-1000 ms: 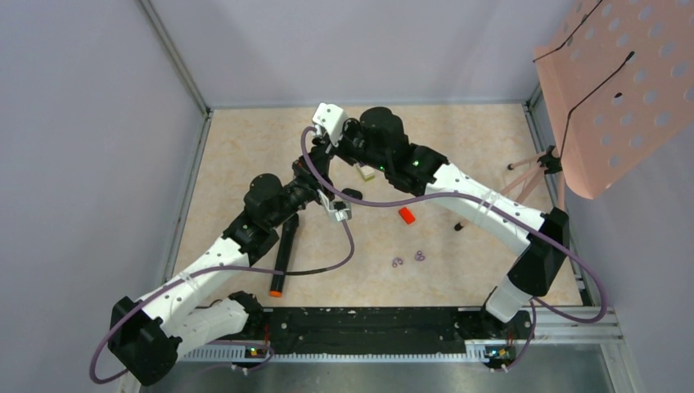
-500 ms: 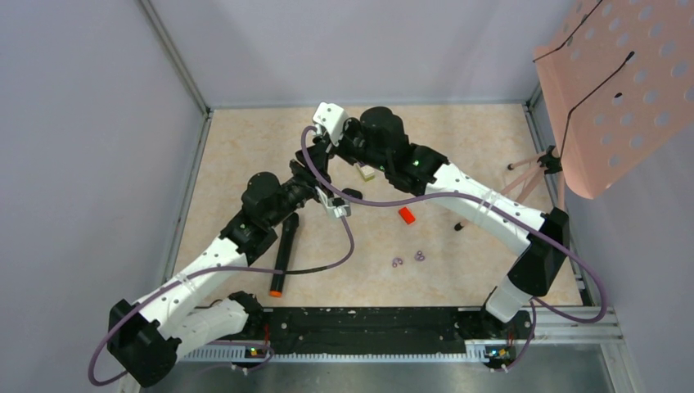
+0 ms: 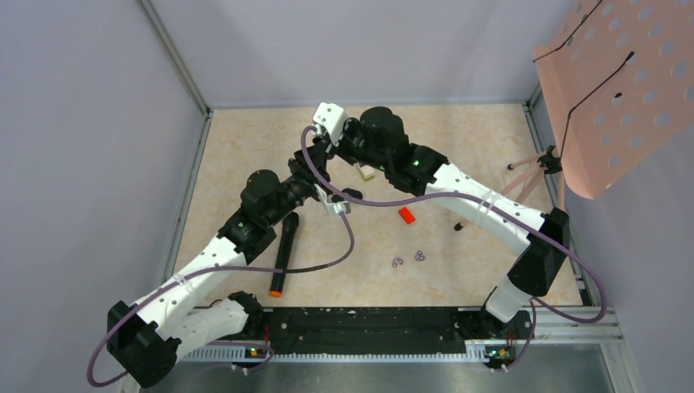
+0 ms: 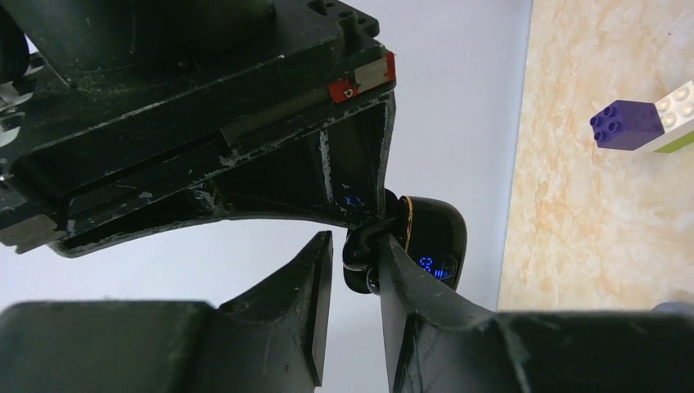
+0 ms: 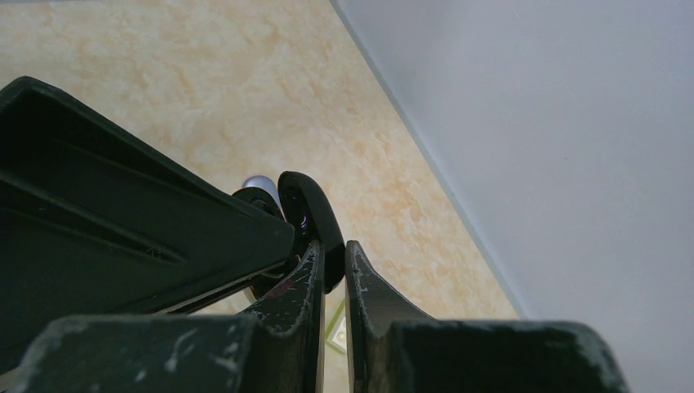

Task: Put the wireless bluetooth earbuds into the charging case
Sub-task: Place the earbud in the charging case.

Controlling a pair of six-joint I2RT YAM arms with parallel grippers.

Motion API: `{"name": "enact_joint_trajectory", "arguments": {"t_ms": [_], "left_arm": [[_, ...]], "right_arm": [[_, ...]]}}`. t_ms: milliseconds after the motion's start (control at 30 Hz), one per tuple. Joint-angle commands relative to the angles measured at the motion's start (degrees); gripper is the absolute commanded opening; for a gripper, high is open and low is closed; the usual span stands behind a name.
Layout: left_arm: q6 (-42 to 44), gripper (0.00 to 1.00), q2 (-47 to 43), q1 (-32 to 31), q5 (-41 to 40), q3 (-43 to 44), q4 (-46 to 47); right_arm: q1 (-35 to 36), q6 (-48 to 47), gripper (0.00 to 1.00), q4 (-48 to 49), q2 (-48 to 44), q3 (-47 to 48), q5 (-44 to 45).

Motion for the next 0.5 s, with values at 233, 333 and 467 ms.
{"name": "enact_joint_trajectory", "arguments": {"t_ms": [233,333,467], "left_arm": [[-3.13,0.15,0.68,-0.09,1.89,4.52,-3.76],[-3.34,0.13,0.25,-0.05,2.50,4.71,-5.22],[-3.29,0.11,-0.26,-0.13,2.80,4.90,-7.78]], "right_arm": [[0.50,1.01,0.00,2.40,-2.45,1.82,-0.58],[0.50,0.91,0.00,2.56,-2.45,1.73,-0.63],[0.57,0.93,0.00,2.82,-2.56,1.64,-0.54]]}}
